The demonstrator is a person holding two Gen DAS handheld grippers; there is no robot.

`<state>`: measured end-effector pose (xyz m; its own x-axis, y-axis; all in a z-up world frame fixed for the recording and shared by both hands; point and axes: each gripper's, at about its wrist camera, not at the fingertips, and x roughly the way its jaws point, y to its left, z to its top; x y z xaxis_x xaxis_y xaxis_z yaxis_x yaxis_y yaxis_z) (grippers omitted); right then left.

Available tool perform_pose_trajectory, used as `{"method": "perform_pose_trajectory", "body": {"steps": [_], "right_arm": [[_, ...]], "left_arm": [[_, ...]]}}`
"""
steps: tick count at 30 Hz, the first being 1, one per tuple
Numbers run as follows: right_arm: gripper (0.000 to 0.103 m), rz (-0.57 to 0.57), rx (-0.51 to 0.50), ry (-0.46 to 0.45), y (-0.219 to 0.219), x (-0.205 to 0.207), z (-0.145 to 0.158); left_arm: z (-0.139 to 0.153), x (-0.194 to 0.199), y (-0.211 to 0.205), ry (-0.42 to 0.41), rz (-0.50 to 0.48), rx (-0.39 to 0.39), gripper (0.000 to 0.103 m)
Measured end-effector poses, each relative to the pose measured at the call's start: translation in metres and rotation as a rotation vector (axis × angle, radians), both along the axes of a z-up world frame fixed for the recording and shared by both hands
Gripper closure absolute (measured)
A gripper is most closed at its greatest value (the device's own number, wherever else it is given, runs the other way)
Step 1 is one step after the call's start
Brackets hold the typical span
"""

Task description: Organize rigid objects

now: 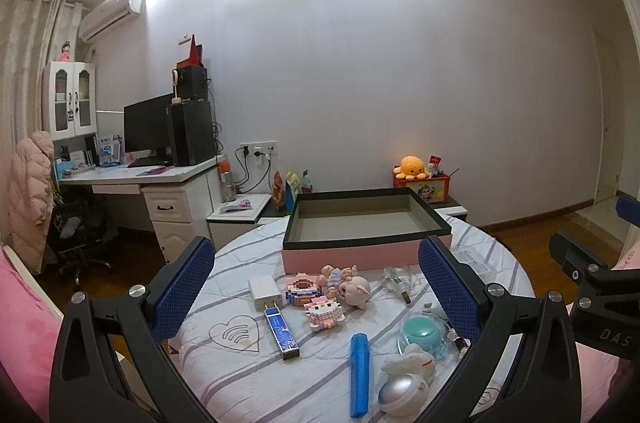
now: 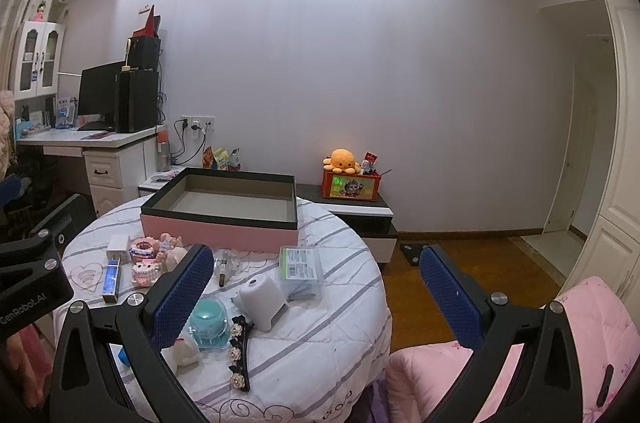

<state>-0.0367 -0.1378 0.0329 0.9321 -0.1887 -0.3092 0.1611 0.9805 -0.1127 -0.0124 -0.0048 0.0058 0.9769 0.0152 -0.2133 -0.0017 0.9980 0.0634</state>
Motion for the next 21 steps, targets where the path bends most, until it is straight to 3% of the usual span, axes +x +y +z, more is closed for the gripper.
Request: {"method": "perform_pose_trajectory", "body": {"steps": [21], "right_arm": [[0.000, 0.020, -0.010, 0.004, 0.0027, 0.0021, -0.0007]], "left_arm": [[-0.0033, -0.0007, -0.0012, -0.011, -0.002, 0.012, 0.000]]}}
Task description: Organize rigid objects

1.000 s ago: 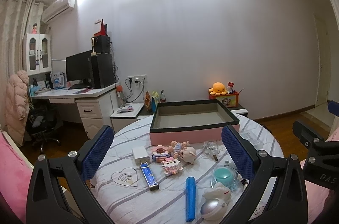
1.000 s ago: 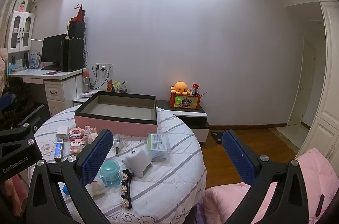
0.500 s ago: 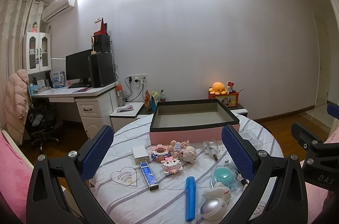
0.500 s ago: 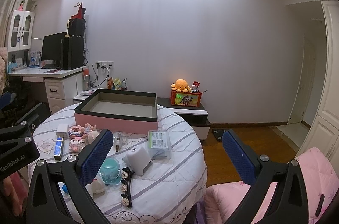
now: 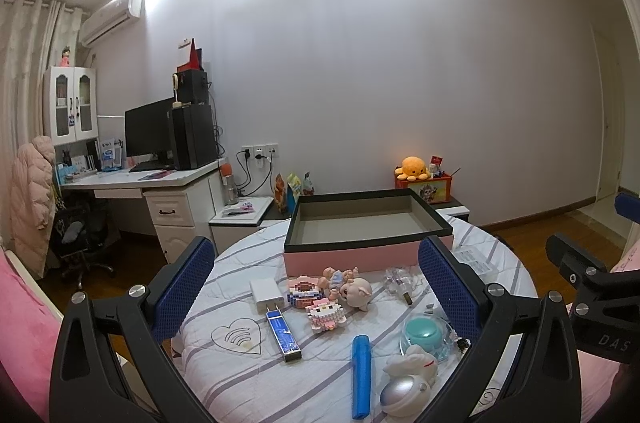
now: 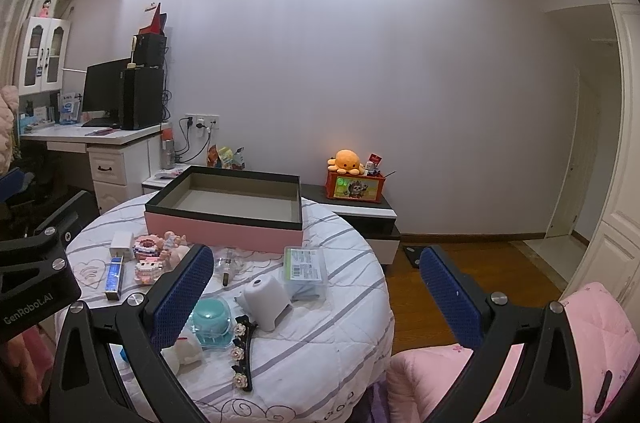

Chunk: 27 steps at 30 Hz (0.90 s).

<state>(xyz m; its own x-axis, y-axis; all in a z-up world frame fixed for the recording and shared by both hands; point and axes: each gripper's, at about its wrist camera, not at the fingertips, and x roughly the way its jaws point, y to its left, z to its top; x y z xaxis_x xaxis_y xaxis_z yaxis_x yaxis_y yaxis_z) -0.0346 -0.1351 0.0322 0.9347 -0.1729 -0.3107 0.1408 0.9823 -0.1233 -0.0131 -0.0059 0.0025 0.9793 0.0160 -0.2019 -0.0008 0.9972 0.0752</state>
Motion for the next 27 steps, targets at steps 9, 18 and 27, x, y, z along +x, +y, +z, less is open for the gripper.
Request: {"method": "perform_pose_trajectory", "body": {"steps": [9, 18, 27], "right_arm": [[0.000, -0.003, 0.005, 0.000, 0.0000, -0.0005, -0.0009], [0.000, -0.002, 0.008, 0.005, -0.0003, -0.0016, -0.0012], [0.000, 0.000, 0.003, 0.003, 0.0004, -0.0024, -0.0005]], "left_arm": [[0.0006, 0.0000, 0.0010, 0.008, 0.007, -0.007, 0.000], [0.0017, -0.0004, 0.0029, 0.006, 0.007, 0.009, 0.000], [0.0014, 0.0003, 0.0014, 0.013, 0.001, 0.004, 0.000]]}}
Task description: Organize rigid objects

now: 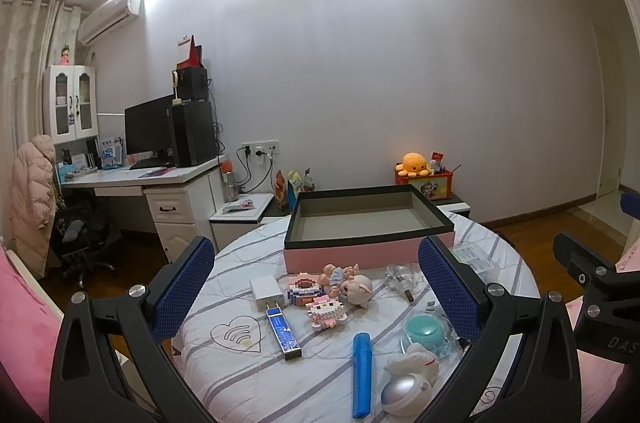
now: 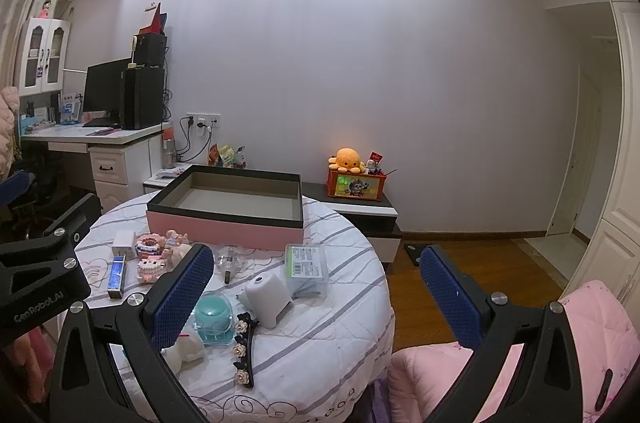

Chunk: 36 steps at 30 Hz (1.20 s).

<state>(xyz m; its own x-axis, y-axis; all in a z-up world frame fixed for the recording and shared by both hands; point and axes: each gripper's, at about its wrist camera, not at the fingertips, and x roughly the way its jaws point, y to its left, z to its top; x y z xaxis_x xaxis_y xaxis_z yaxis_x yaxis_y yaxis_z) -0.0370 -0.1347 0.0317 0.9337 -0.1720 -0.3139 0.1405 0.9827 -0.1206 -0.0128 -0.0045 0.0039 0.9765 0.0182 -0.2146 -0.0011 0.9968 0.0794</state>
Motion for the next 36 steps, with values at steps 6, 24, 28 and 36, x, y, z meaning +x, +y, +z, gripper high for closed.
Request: {"method": "perform_pose_trajectory", "body": {"steps": [6, 24, 28, 36], "right_arm": [[0.000, 0.002, 0.000, 0.001, 0.000, 0.000, 0.000], [0.000, 0.005, -0.002, 0.012, -0.002, -0.001, -0.001], [0.000, 0.007, -0.005, 0.023, -0.002, 0.002, -0.002], [0.000, 0.019, -0.015, 0.098, 0.001, 0.011, -0.015]], "left_arm": [[0.000, 0.002, 0.000, 0.008, 0.001, -0.005, 0.000], [-0.004, 0.006, -0.002, 0.018, -0.004, -0.003, 0.000], [-0.006, 0.010, -0.003, 0.035, -0.003, -0.004, 0.000], [-0.021, 0.019, -0.003, 0.116, 0.002, 0.000, 0.000]]}}
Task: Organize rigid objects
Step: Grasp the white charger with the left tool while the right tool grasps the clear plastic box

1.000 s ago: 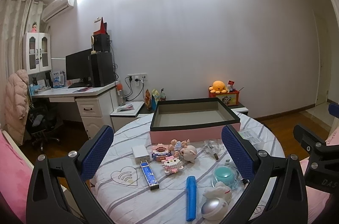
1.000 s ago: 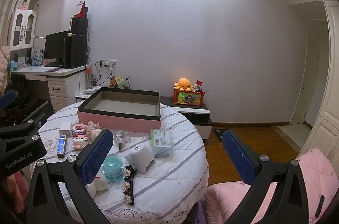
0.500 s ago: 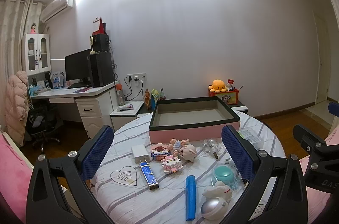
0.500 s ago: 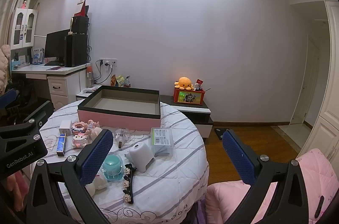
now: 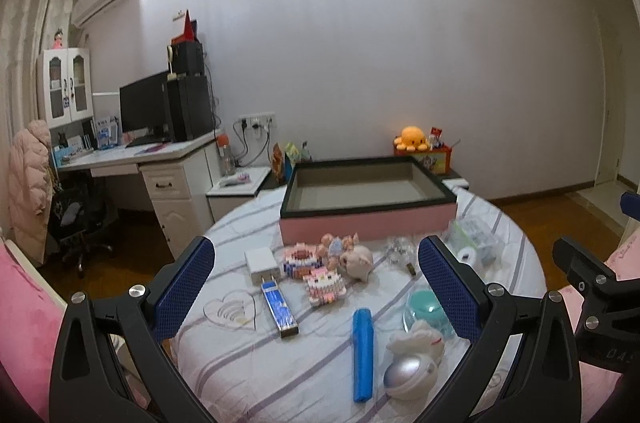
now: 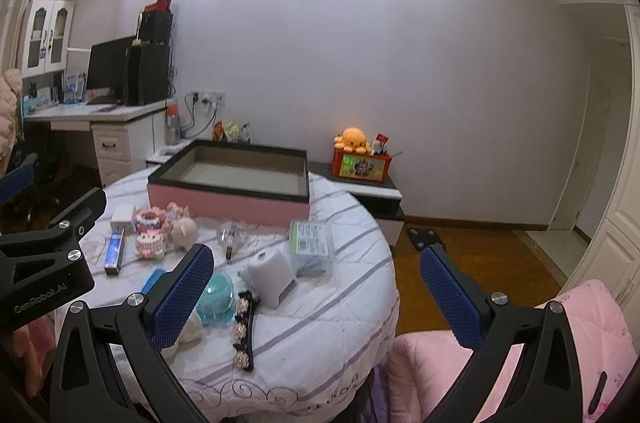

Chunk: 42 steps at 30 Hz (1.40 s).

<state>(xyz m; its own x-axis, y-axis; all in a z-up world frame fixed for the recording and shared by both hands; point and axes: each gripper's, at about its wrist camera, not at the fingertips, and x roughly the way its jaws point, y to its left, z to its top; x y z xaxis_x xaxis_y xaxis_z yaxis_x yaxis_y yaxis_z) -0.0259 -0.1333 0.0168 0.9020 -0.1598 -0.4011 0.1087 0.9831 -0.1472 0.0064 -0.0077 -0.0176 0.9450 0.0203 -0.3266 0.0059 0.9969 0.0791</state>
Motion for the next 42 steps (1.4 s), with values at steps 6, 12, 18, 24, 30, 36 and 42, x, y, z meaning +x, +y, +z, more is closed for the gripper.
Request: {"method": "perform_pose_trajectory", "body": {"steps": [6, 12, 18, 24, 30, 36, 42], "right_arm": [[0.000, 0.009, -0.012, 0.079, 0.004, 0.005, -0.018], [0.000, 0.014, -0.021, 0.169, 0.010, 0.013, -0.042], [0.000, 0.019, -0.021, 0.227, 0.017, 0.019, -0.060], [0.000, 0.017, -0.027, 0.227, 0.018, 0.024, -0.061], [0.000, -0.006, -0.036, 0.214, 0.010, 0.037, -0.051], [0.000, -0.041, -0.005, 0.203, -0.008, 0.065, -0.038], [0.000, -0.116, -0.009, 0.204, -0.031, 0.106, -0.033]], "left_arm": [[-0.024, 0.005, 0.002, 0.093, 0.008, 0.012, 0.000], [-0.051, 0.010, 0.007, 0.188, 0.013, 0.018, 0.000], [-0.066, 0.012, 0.011, 0.234, 0.021, 0.039, 0.000], [-0.065, 0.017, 0.013, 0.240, 0.015, 0.034, 0.000], [-0.059, 0.032, 0.019, 0.250, 0.033, 0.047, 0.000], [-0.049, 0.067, 0.040, 0.253, 0.078, 0.049, 0.000], [-0.050, 0.117, 0.064, 0.292, 0.145, 0.057, 0.000]]}}
